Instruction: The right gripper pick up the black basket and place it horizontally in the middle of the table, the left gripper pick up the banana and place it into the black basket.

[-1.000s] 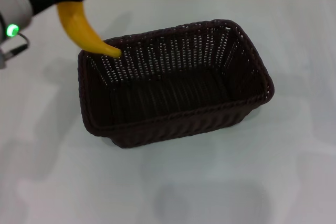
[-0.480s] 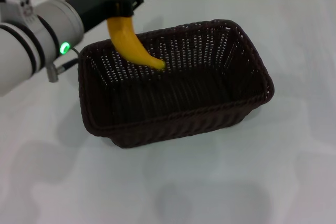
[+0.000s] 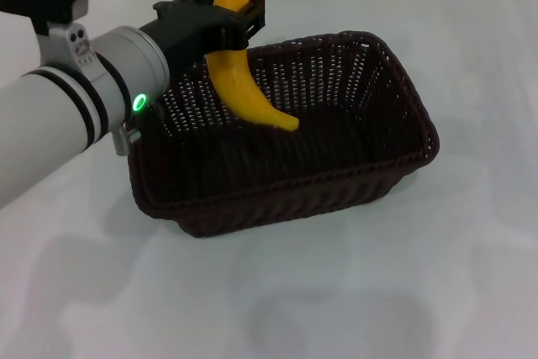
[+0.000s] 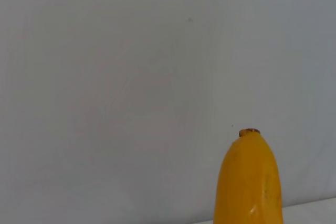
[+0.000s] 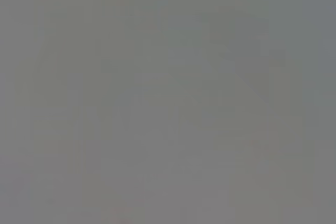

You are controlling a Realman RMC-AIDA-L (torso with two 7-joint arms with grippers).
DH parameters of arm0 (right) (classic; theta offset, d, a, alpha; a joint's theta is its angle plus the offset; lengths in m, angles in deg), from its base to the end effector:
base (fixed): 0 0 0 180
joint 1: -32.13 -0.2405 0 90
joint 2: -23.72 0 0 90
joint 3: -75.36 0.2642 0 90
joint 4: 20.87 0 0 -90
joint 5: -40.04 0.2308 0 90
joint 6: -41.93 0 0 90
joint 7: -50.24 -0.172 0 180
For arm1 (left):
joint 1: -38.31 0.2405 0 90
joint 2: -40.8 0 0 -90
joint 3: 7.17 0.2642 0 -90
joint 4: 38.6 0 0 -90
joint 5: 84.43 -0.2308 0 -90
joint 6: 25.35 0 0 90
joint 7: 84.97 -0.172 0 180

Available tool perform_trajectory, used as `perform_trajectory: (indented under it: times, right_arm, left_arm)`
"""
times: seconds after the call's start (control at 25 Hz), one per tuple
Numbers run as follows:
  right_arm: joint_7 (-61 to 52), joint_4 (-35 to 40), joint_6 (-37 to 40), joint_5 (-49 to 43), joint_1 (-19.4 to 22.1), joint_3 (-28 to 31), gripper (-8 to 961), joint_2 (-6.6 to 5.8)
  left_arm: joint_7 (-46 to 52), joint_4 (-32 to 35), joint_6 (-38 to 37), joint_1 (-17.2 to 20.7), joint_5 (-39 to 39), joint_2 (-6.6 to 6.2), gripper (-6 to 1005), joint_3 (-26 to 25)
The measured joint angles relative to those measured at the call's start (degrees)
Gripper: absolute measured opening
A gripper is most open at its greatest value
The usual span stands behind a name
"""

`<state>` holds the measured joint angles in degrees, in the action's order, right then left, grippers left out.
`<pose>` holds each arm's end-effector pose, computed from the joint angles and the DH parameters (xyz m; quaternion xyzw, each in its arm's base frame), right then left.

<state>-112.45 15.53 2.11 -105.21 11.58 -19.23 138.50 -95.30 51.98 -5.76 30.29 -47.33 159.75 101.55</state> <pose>0.3402 0.4397 0.0657 -0.6241 0.2035 0.1919 0.7296 -0.1386 0.3844 -0.0470 -0.8170 -0.3337 -0.2435 0.4023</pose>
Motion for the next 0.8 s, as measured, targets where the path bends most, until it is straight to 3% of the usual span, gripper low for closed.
perform_trajectory:
  times: [0.28,0.52,0.8]
  right_arm:
    - [0.0,0.0,0.0,0.0,0.1,-0.1,841,0.05]
    - [0.0,0.0,-0.1,0.0,0.2,-0.1,841,0.19]
    - [0.0,-0.1,-1.4,0.0,1.0,-0.1,841,0.25]
  left_arm:
    - [-0.1,-0.2,0.2,0.4,1.2,0.01,603,-0.4]
    - [-0.1,-0.6,0.3,0.4,1.2,0.03,827,-0.4]
    - [-0.1,-0.9,-3.7,2.0,0.7,0.04,891,-0.6]
